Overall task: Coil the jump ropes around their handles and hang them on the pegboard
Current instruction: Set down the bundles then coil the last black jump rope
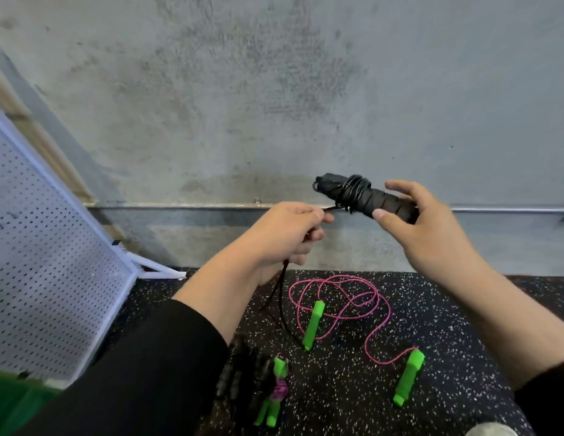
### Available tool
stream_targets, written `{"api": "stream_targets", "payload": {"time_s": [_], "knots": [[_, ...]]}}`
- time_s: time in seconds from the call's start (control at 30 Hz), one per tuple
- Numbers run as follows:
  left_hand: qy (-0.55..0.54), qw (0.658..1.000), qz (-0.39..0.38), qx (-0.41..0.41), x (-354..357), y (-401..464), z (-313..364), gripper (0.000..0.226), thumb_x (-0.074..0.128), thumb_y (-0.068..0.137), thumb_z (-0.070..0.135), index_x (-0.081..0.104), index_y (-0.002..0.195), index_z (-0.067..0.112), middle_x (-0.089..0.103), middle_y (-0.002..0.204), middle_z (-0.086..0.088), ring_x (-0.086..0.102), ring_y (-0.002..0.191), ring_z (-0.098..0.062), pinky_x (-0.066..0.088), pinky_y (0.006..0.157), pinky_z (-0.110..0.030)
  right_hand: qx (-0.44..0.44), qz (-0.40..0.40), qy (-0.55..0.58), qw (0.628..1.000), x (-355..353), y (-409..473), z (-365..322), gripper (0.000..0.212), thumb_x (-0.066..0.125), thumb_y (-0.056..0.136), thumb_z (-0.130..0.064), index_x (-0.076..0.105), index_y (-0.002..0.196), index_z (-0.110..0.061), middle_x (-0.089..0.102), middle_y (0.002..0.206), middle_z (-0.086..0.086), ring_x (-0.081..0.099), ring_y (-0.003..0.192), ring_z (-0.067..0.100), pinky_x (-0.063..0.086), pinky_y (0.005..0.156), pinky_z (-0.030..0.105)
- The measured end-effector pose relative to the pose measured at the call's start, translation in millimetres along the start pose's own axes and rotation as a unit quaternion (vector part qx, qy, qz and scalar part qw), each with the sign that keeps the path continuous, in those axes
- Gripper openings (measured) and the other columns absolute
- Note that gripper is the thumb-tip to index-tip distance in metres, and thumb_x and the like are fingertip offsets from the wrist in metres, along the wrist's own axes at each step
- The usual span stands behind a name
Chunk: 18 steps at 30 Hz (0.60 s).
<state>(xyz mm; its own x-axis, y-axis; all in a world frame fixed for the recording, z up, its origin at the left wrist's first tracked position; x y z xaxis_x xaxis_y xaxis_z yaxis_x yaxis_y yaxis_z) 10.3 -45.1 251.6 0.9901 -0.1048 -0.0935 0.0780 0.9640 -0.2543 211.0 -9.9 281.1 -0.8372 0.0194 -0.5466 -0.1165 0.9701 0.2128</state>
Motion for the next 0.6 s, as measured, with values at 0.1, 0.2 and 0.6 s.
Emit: {"api": "stream_targets", "payload": {"time_s": [0.1,0.2,0.6], "knots": [[-0.029,0.999,0.011,-0.009,10.1,9.3,-2.8,0.026,0.046,0.107,0.02,0.066,0.119,0.006,0.046,0.064,0.007,0.025,0.046,-0.006,0.02,0.04,-0.018,0.003,0.007,-0.038,0.999,-3.5,2.3,4.7,0.065,0.076,0.089,-0.025,0.048,0.148,-0.019,0.053,0.123,0.008,0.052,0.102,0.016,0.035,0.088,0.021],[-0.046,0.999,0.02,-0.014,22.0,17.6,-0.4,0.019,0.048,0.105,0.021,0.063,0.113,0.011,0.038,0.056,0.009,0.023,0.044,-0.006,0.015,0.04,-0.019,0.006,0.02,-0.06,0.998,-6.2,4.8,6.0,0.076,0.079,0.087,-0.023,0.042,0.153,-0.012,0.046,0.119,0.006,0.044,0.104,0.012,0.03,0.081,0.005],[-0.141,0.989,0.027,-0.046,44.8,37.4,-4.3,0.037,0.061,0.094,0.058,0.05,0.081,0.025,0.029,0.053,0.009,0.019,0.043,-0.008,0.017,0.04,-0.02,-0.101,0.05,-0.174,0.978,-1.4,4.8,-11.0,0.071,0.088,0.073,-0.015,0.053,0.135,-0.02,0.035,0.113,-0.009,0.043,0.111,0.017,0.033,0.092,0.025]]}}
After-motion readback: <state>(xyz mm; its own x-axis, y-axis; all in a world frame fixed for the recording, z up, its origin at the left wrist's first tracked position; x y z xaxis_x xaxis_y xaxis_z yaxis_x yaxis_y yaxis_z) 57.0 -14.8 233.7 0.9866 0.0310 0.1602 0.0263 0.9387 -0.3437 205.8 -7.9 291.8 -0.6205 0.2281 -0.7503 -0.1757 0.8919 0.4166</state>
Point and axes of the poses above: each hand's wrist, its own y-axis towards the middle knuckle, its own x-axis out of the palm, z = x × y, the point moved 9 cm from there along y, towards the middle knuckle
